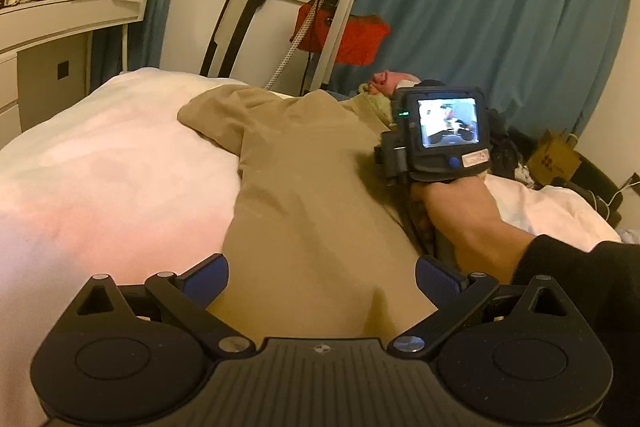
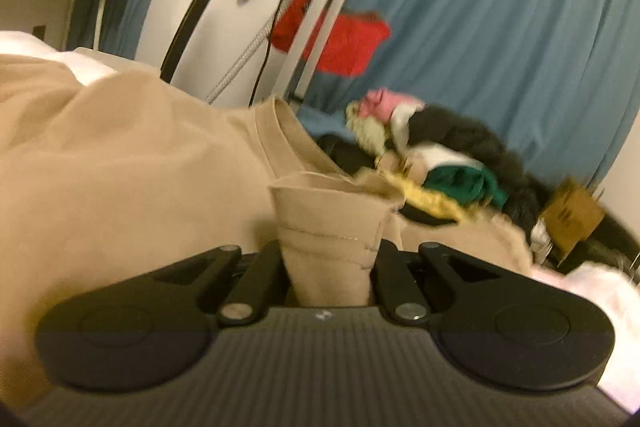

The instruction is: Fold clothes

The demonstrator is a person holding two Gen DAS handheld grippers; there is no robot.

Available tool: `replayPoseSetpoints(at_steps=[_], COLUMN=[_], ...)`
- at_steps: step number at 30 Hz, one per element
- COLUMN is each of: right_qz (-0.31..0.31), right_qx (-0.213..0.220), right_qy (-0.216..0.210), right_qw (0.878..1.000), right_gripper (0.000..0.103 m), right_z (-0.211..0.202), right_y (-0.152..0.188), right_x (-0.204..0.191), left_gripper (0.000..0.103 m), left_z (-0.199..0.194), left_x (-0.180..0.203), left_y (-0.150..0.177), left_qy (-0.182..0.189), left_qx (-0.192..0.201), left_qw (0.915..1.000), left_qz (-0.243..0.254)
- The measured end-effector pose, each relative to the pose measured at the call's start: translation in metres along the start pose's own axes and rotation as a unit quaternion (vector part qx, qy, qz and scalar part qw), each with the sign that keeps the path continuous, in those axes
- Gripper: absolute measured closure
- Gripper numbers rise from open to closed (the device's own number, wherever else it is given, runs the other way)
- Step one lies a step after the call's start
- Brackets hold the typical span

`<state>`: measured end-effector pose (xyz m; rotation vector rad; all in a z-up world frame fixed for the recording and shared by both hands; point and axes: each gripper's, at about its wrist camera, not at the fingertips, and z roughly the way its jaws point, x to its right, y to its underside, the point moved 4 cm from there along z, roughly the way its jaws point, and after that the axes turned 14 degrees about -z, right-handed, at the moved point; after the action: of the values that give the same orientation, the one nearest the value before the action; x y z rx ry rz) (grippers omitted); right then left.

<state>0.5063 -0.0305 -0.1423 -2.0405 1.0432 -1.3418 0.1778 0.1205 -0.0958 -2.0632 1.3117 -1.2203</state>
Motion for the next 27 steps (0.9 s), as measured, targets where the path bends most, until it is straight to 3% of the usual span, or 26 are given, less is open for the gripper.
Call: replayPoseSetpoints(at_steps=[1,2,3,4,9,16,20,27], right_qz=[0.014,0.033,0.054,0.072,0.157,0.246,0.302,0.322], right_qx=[-0.004,-0.004,0.0,0.006,0.023,0.059,0.078,0.074], right_qy=[-0.013,-0.029,-0.048,-0.067,-0.116,-0.113,-0.119,-0.113], right_qw=[1.0,0.999,0.997,0.995,0.98,0.961,0.943,0.937], right_gripper=[0.062,0.048,0.024,0.013,0.012,0.012,0.012,0.012], right_z=[0.001,-0.002,-0.007,-0.015,-0.093,-0.262,-0.349,-0.427], right_y=[0.001,0.002,0.001,0.0,0.005,0.049,0.09,0.151], right_x=[0.006,0.013,0.019,0.024,0.056,0.111,0.135,0.126], left_gripper=[0.002,0.002,0.002,0.002,0.002,0.003,0.003,0.003], left_z=[0.002,0.004,0.006,0.007,0.005,-0.036,-0.064,-0.111], left_x=[-0.001,-0.005,-0.006,-0.008,-0.006,0.024,0.042,0.072], left_y=[-0.001,-0.001,-0.003,-0.004,-0.006,0.005,0.02,0.046], left_qy=[-0.001,0.0,0.001,0.0,-0.008,0.036,0.045,0.063], left_qx=[0.0,-0.002,-0.005,-0.006,-0.004,0.006,0.005,0.018], left_qw=[1.0,1.0,1.0,1.0,1.0,0.9993,0.9988,0.9965], left_qz=[-0.001,-0.001,0.0,-0.001,-0.001,0.003,0.017,0.052])
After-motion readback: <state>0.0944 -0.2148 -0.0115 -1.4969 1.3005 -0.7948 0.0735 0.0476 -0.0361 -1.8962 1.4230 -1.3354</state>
